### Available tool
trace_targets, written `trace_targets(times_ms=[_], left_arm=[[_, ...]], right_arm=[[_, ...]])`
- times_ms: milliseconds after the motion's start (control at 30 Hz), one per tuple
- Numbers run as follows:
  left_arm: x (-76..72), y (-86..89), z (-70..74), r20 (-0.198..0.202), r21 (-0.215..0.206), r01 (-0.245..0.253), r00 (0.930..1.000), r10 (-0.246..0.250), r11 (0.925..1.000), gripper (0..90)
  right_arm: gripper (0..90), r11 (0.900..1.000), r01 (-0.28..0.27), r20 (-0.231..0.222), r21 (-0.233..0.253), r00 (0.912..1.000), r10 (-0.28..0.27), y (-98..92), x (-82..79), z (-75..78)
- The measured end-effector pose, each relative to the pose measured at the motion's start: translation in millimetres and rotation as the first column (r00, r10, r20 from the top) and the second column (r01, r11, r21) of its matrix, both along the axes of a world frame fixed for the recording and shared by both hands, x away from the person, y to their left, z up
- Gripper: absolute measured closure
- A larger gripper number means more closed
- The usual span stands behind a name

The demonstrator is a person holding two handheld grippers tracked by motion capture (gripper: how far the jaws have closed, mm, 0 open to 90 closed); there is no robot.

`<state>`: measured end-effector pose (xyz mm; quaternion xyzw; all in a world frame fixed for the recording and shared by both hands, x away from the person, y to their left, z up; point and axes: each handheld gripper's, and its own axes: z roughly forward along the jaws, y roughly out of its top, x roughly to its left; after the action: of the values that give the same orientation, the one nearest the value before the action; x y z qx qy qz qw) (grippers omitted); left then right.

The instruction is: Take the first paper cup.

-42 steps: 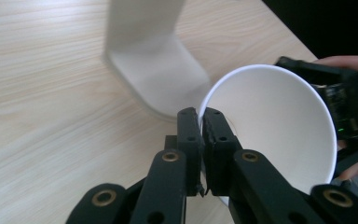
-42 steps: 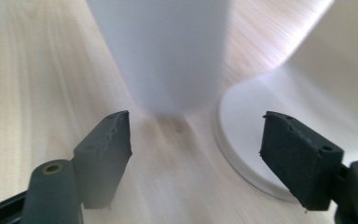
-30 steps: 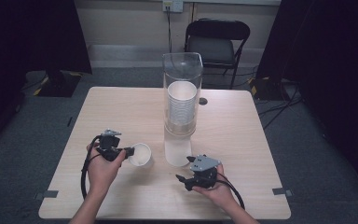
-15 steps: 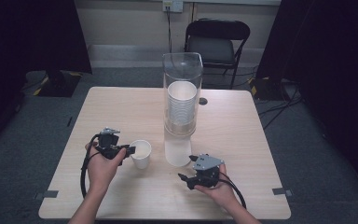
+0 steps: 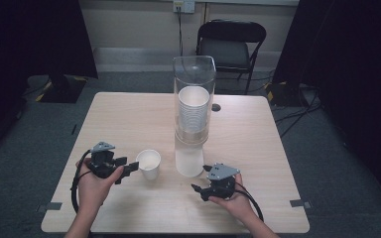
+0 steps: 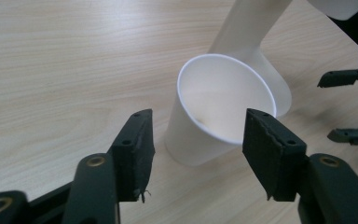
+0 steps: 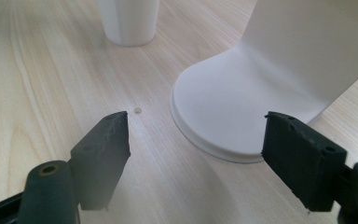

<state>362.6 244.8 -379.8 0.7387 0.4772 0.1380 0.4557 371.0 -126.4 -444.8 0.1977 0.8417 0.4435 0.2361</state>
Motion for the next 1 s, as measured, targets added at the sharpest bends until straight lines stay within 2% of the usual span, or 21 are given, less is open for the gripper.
trace_targets(times_ms=[100,200,267,400,533,633,700,833,933,967,1000], left_arm=[[-5.9,6.8,-5.5,0.012,-0.022,0.010,0.9999,-0.010,0.9997,36.5],[-11.6,11.8,-13.4,0.024,-0.025,0.013,0.9996,-0.012,0.9996,32.7],[-14.3,15.0,-20.8,0.026,-0.026,0.039,0.9989,-0.038,0.9989,31.0],[-17.2,18.2,-36.1,0.017,-0.019,0.063,0.9979,-0.063,0.9978,30.6],[-17.9,20.3,-52.2,0.000,-0.012,0.059,0.9983,-0.059,0.9982,29.2],[-17.2,19.8,-65.7,-0.009,0.019,0.060,0.9982,-0.060,0.9980,28.1],[-17.3,18.5,-73.4,0.000,0.042,0.056,0.9984,-0.056,0.9975,27.1],[-16.3,14.7,-83.1,-0.015,0.059,0.076,0.9970,-0.076,0.9953,26.1],[-16.4,10.0,-87.2,0.003,0.093,0.089,0.9960,-0.090,0.9917,25.6],[-16.8,8.0,-89.1,0.025,0.094,0.092,0.9952,-0.094,0.9914,23.9],[-17.0,7.2,-89.2,0.030,0.106,0.094,0.9948,-0.097,0.9899,23.3]], right_arm=[[22.4,1.000,0.003,-0.007,-0.003,1.0000,-0.003,-0.5,0.5,-0.4],[22.3,1.000,0.009,-0.013,-0.006,0.9999,-0.009,-1.7,1.4,-0.9],[22.3,1.000,0.011,-0.017,-0.005,0.9998,-0.011,-2.6,2.1,-1.1],[22.3,1.000,0.013,-0.028,-0.011,0.9995,-0.013,-3.2,3.0,-2.0],[22.3,1.000,0.010,-0.028,-0.010,0.9996,-0.011,-3.5,3.2,-1.4],[22.3,1.000,0.012,-0.032,-0.013,0.9994,-0.012,-3.9,3.7,-1.6],[22.3,1.000,0.012,-0.032,-0.012,0.9994,-0.012,-3.8,4.0,-1.4],[22.3,1.000,0.014,-0.030,-0.014,0.9994,-0.014,-3.8,4.1,-1.5],[22.2,1.000,0.017,-0.033,-0.017,0.9993,-0.018,-4.8,4.6,-1.3],[22.3,1.000,0.022,-0.038,-0.014,0.9990,-0.023,-5.6,5.1,-1.0],[22.4,0.999,0.030,-0.045,-0.009,0.9985,-0.031,-6.3,5.7,-0.8]])
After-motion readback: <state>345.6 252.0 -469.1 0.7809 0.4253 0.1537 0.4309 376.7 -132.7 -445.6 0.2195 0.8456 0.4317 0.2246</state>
